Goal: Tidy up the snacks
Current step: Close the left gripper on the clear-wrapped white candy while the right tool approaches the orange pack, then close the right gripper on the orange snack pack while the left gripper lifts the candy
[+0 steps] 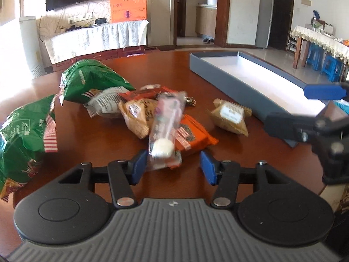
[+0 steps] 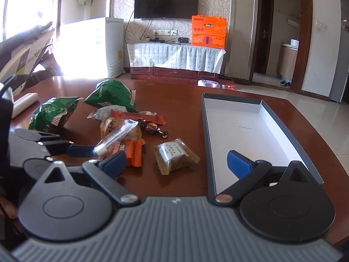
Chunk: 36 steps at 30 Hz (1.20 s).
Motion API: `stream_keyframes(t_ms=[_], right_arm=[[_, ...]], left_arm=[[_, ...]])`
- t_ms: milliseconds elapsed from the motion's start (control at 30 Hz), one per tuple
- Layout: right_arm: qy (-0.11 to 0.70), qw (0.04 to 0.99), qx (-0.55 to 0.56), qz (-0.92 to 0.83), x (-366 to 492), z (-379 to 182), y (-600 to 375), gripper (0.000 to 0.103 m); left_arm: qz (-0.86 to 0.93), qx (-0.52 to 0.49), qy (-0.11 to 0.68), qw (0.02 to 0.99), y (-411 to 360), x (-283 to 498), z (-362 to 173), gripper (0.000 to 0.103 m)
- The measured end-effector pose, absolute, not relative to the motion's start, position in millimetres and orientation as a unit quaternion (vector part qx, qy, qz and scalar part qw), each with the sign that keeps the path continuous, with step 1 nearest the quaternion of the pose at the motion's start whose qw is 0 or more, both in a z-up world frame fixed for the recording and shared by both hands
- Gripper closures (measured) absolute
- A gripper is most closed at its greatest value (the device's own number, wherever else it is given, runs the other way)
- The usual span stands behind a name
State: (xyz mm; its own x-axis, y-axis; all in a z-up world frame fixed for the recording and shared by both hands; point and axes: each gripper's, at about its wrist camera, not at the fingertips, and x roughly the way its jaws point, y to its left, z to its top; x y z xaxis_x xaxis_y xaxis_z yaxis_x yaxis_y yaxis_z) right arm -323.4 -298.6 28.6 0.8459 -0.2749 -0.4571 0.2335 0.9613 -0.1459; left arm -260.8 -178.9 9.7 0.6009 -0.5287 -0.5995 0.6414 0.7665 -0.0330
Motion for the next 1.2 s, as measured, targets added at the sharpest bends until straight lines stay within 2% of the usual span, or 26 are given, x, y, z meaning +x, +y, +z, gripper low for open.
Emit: stream_keyframes(t_ms=[133,267,433,467,500,533,567,633,767,800,867,933,1000,1133,1167,1200], right_arm=[[0.245,0.960,-0.044,-0.129,-326,31,-299,0.002],[0.246,0.960,-0.040,-0.125,-326,34,-301,0.003],[0.250,0.961,-0.039,-0.115,-321,33,-299,0.005],[0.253,0.961,-0.035,-0.110,-319,32,-299,0.011],[0.257,0.960,-0.032,-0.102,-317,31,-298,0.018],[0.264,0.959,-0.028,-0.095,-315,30,-298,0.024],[0.273,0.958,-0.028,-0.087,-310,27,-297,0.034],[0.287,0.954,-0.032,-0.077,-305,22,-294,0.041],[0.298,0.951,-0.045,-0.064,-299,18,-286,0.044],[0.301,0.950,-0.046,-0.063,-296,17,-285,0.044],[0.303,0.950,-0.046,-0.063,-294,16,-283,0.044],[0.305,0.949,-0.042,-0.063,-294,15,-283,0.044],[0.307,0.949,-0.044,-0.063,-293,15,-282,0.044],[0.313,0.947,-0.045,-0.061,-291,12,-280,0.044],[0.313,0.947,-0.042,-0.061,-290,11,-280,0.044],[0.314,0.947,-0.037,-0.060,-289,10,-280,0.043]], left_arm=[[-0.328,0.073,0.295,0.895,-175,-261,18,0.038],[-0.325,0.053,0.309,0.892,-171,-248,17,0.042],[-0.337,0.044,0.315,0.886,-169,-247,11,0.071],[-0.336,0.046,0.313,0.887,-169,-248,11,0.073],[-0.336,0.041,0.313,0.887,-166,-249,11,0.080],[-0.337,0.032,0.316,0.886,-163,-248,11,0.084],[-0.335,0.022,0.320,0.886,-160,-248,11,0.085],[-0.330,0.010,0.325,0.886,-152,-249,12,0.087],[-0.326,0.010,0.330,0.886,-143,-249,12,0.085],[-0.322,0.014,0.332,0.887,-142,-249,11,0.081],[-0.315,0.028,0.328,0.890,-140,-251,9,0.067],[-0.302,0.041,0.323,0.896,-136,-253,9,0.035],[-0.292,0.043,0.320,0.900,-129,-254,8,0.027],[-0.289,0.052,0.323,0.900,-114,-261,4,0.028],[-0.287,0.057,0.333,0.896,-112,-262,1,0.033],[-0.285,0.060,0.327,0.899,-109,-265,0,0.044]])
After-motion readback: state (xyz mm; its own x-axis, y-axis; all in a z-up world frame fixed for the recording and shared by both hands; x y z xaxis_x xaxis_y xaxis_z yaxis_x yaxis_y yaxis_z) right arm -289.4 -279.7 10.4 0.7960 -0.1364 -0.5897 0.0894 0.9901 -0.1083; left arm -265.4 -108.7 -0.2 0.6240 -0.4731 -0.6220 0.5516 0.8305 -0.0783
